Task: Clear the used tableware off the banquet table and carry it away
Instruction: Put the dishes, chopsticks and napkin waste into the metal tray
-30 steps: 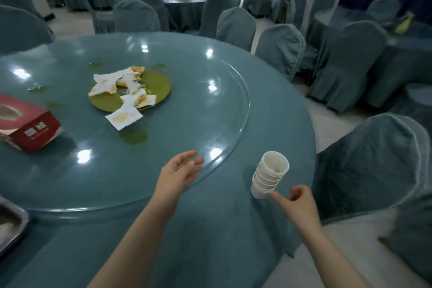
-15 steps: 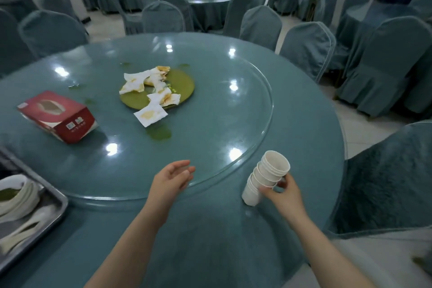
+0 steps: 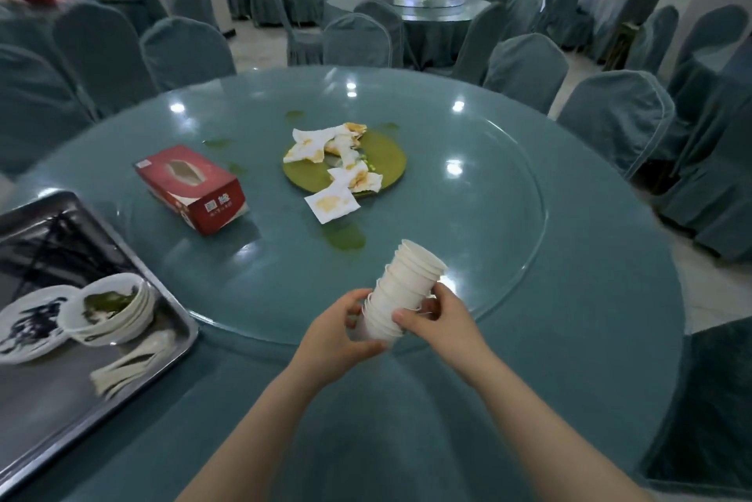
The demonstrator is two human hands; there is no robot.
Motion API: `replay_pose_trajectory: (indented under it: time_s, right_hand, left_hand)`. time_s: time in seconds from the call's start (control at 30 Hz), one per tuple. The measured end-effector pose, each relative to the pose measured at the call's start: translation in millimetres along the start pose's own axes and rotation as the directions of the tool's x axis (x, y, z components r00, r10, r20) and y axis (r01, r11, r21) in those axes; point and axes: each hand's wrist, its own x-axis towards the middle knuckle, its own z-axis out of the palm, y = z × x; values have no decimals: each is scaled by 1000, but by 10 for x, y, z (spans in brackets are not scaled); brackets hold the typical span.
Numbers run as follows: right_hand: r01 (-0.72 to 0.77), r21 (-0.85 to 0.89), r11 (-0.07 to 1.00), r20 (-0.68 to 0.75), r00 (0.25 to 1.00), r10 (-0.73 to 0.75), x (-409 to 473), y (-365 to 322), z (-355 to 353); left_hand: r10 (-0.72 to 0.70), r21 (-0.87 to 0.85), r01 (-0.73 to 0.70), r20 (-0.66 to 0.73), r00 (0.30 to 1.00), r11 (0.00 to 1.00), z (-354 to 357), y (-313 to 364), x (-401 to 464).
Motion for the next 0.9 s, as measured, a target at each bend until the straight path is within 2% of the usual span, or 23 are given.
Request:
replay_pose_trajectory:
  time_s: [0.13,0.27,0.5,0.63,0.73,0.9]
  right_hand:
    - [13,-16,1000,139,990,-11,145,-100,381]
    - [4,-67,998,202,979,10,307,-89,719]
    - [-9,-155,988,236,971,46,599,101,1300]
    - [35,-353,935,256,965,60,736,271,1563]
    - [114,-600,791,315,944,103,787,395,1664]
    - [164,-753,637,336,929,157,827,489,1694]
  left_hand:
    - [-60,-67,53,-109,992,996,-373,-206,-128]
    - [-158,-153,125,-228,961,980,-708,-445,-337]
    - [-374,-332,242,-427,823,912,-1413,-970,-816]
    - [-487,-445,262,-523,700,856,-1858,-1330,-1099]
    - [-573,-519,277,-586,573,809,-2117,-1590,-1295]
    - [-703,-658,253,-628,334,709,-2400,-1849,-1423]
